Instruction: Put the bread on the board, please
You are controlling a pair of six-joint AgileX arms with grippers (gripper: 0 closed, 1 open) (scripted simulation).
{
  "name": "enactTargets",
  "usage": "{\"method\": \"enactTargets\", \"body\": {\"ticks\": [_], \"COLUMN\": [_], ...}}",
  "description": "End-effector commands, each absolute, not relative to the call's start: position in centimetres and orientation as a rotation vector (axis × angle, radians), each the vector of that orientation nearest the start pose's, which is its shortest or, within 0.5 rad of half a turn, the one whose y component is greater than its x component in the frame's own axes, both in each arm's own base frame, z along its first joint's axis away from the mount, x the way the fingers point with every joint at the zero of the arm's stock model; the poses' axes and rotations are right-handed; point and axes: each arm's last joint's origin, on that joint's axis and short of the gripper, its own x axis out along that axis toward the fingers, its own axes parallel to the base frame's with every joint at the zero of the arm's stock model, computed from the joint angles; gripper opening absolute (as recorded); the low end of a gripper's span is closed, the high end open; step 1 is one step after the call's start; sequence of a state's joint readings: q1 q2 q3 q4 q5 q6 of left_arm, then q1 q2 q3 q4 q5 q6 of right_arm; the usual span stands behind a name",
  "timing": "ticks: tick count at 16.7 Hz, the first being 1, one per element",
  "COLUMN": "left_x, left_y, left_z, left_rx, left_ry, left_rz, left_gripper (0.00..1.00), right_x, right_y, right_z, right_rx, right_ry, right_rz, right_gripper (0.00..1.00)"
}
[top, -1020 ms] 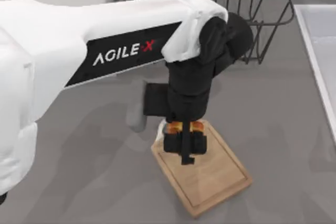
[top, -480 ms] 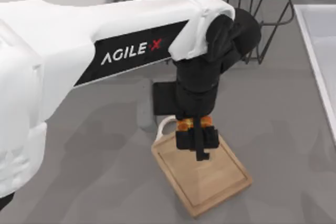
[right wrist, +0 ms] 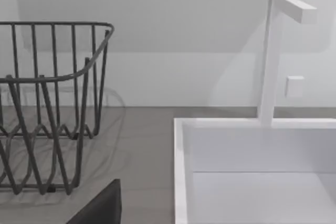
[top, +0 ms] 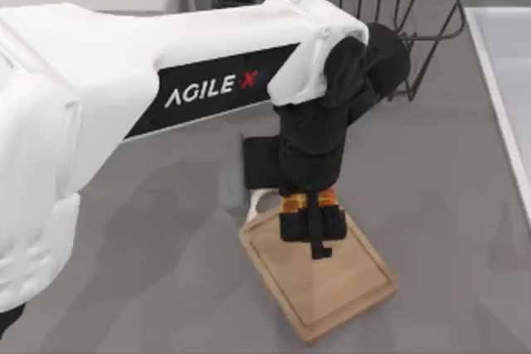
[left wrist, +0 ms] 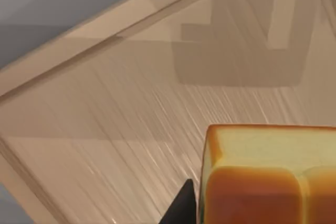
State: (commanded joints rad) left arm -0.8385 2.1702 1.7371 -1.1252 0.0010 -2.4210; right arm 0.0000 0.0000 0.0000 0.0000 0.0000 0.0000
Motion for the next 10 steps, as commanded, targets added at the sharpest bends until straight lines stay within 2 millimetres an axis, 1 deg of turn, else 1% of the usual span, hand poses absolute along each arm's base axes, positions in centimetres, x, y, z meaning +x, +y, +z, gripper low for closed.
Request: {"method": "enactTargets", "body": {"ticks": [10], "left_x": [28.5], "left_y": [-31.4], "left_z": [14.0], "left_rx": [-1.226], "left_ry": [1.200], "left_rz": [1.219], "left_gripper": [0.00], "right_x": [10.6], "right_y": [-0.1], "right_z": [16.0], "right_rx": [0.000], "right_ry": [0.000], "right_rz": [0.000], "right_gripper": [1.00]}}
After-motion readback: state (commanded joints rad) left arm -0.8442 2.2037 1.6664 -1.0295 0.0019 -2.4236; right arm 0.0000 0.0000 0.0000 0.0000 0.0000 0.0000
